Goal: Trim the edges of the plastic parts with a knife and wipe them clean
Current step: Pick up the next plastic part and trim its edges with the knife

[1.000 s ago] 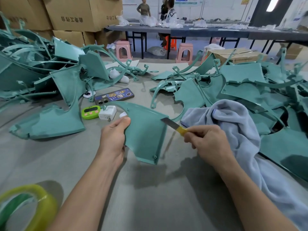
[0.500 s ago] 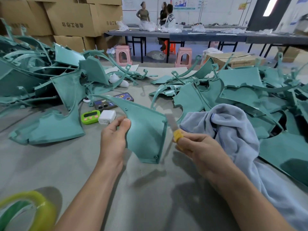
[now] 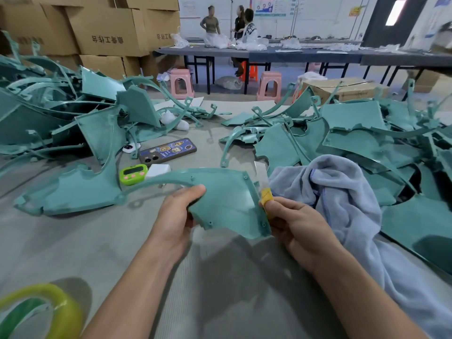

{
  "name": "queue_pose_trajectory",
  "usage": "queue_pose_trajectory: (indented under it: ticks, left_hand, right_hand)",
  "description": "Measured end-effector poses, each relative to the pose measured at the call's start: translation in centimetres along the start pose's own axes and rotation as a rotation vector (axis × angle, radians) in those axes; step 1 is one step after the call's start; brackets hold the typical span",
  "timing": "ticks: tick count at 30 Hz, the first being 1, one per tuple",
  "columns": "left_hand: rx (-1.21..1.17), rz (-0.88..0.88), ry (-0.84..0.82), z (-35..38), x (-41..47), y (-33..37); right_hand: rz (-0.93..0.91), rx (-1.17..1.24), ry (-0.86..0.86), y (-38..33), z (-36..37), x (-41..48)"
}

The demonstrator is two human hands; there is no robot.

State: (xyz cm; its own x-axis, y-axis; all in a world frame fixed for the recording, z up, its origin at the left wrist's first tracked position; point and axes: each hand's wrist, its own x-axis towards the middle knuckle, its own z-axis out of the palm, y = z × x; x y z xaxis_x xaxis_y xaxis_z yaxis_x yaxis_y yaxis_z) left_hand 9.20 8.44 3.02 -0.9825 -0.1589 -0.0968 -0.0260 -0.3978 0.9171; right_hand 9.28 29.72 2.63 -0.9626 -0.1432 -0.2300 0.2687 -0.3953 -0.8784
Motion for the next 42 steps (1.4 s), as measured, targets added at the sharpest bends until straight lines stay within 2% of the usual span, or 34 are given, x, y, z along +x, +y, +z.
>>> queue_pose_trajectory:
  ticks: [5,8,9,11,13,15,17,19,21,23,26,30,32,34,35,37,39,42]
  left_hand:
    - [-0.014,-0.025,-0.001,0.4,-0.2,-0.2]
    - [-0.053,0.115,0.252,0.5,0.2,0.0]
    - [-0.077,0.147,0.318,0.3,0.4,0.2]
    - [-0.14,0.177,0.383,0.1,0.5,0.6]
    - [-0.202,0.175,0.403,0.0,0.5,0.8]
    - [-0.253,0.146,0.402,0.1,0.2,0.9]
    - [-0.278,0.099,0.404,0.3,0.2,0.9]
    - [-0.275,0.079,0.403,0.3,0.3,0.9]
    - [-0.266,0.079,0.407,0.3,0.4,0.9]
    - [-0.268,0.08,0.409,0.3,0.4,0.9]
    - [-0.29,0.06,0.398,0.2,0.4,0.9]
    - [-0.282,0.042,0.389,0.1,0.5,0.8]
    - [-0.278,0.04,0.389,0.2,0.5,0.8]
    - [-0.28,0.043,0.386,0.1,0.4,0.8]
    - [-0.283,0.044,0.383,0.1,0.4,0.8]
    - [-0.28,0.046,0.387,0.0,0.5,0.7]
    - [-0.272,0.049,0.389,0.0,0.7,0.6]
    - [-0.256,0.071,0.389,-0.2,0.8,0.5]
  right_hand:
    - [-0.022,-0.004,0.001,-0.2,0.1,-0.1]
    - [-0.142,-0.21,0.168,-0.5,-0.4,0.0]
    - [-0.176,-0.263,0.175,-0.7,-0.6,0.0]
    - [-0.204,-0.335,0.07,-0.9,-0.5,-0.4]
    - [-0.215,-0.441,-0.09,-0.7,0.2,-1.0]
    - [-0.229,-0.579,-0.169,-0.2,0.8,-1.2]
    - [-0.25,-0.744,-0.114,0.4,1.2,-1.0]
    - [-0.294,-0.87,0.049,0.8,1.0,-0.5]
    - [-0.358,-0.837,0.15,0.8,0.5,-0.3]
    - [-0.404,-0.704,0.109,0.7,0.4,-0.4]
    - [-0.414,-0.738,0.035,1.0,0.4,-0.4]
    - [-0.462,-0.775,0.26,0.8,-0.1,0.5]
    - [-0.507,-0.697,0.153,0.4,-0.4,0.3]
    - [-0.475,-0.759,0.006,0.6,-0.1,-0.2]
    - [-0.45,-0.823,0.0,0.8,0.1,-0.2]
    - [-0.415,-0.888,0.141,1.2,-0.1,0.4]
    - [-0.403,-0.843,0.261,0.7,-0.5,0.6]
    - [-0.412,-0.624,0.214,0.1,-0.8,0.5]
